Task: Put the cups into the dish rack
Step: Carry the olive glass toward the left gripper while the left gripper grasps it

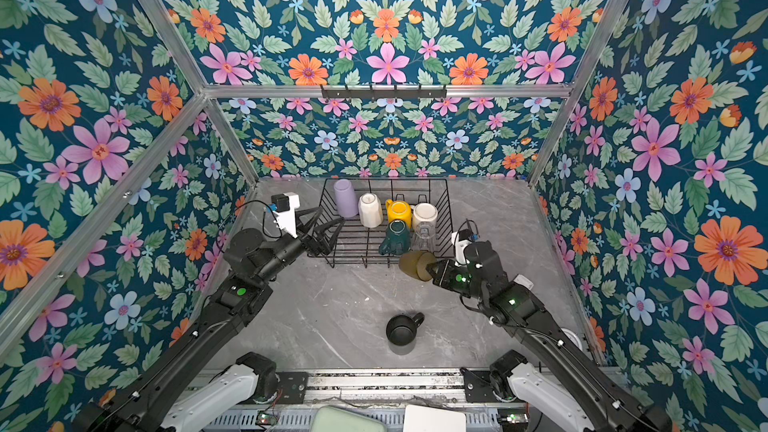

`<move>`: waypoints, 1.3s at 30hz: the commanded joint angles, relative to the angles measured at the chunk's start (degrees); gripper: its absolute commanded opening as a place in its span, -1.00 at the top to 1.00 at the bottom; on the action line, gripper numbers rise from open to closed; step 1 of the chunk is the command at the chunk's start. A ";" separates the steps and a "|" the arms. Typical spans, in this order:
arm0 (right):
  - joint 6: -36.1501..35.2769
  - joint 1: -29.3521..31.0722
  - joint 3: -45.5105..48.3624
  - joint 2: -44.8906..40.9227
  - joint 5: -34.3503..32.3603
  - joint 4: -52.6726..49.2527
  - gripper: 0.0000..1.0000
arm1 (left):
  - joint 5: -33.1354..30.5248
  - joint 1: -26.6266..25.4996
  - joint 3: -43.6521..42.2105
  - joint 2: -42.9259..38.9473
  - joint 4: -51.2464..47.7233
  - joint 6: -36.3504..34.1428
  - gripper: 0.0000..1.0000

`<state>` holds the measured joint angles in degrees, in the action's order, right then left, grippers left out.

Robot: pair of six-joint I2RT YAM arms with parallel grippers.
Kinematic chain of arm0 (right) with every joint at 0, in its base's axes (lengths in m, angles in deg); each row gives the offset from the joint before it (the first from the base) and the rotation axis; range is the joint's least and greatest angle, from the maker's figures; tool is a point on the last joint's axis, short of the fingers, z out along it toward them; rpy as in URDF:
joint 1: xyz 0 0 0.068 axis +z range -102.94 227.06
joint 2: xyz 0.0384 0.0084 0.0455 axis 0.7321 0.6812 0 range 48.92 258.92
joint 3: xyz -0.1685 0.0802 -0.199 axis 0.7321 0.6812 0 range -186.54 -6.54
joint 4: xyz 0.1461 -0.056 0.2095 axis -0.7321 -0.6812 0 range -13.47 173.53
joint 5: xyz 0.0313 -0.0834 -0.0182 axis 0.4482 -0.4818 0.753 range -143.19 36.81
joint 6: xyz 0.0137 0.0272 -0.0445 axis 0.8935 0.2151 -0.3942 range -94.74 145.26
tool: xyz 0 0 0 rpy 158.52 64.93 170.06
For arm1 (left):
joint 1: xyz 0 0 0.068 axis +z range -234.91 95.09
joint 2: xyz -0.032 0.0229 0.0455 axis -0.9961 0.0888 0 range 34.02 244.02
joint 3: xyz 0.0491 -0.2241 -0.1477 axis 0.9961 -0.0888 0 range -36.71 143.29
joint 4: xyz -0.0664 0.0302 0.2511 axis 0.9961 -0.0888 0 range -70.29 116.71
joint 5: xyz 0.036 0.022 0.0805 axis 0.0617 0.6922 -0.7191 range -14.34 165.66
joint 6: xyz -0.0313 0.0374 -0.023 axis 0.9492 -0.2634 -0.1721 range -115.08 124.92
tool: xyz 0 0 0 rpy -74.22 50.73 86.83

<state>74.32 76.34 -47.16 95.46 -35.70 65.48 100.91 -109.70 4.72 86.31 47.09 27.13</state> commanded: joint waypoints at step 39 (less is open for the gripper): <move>5.87 8.89 -12.04 18.78 26.00 36.97 1.00 | 45.71 0.09 -0.47 10.98 33.67 21.85 -0.99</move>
<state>81.43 84.67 -58.46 113.51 -10.52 99.01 145.48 -109.66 4.04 97.22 78.08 48.23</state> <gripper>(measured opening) 0.071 0.996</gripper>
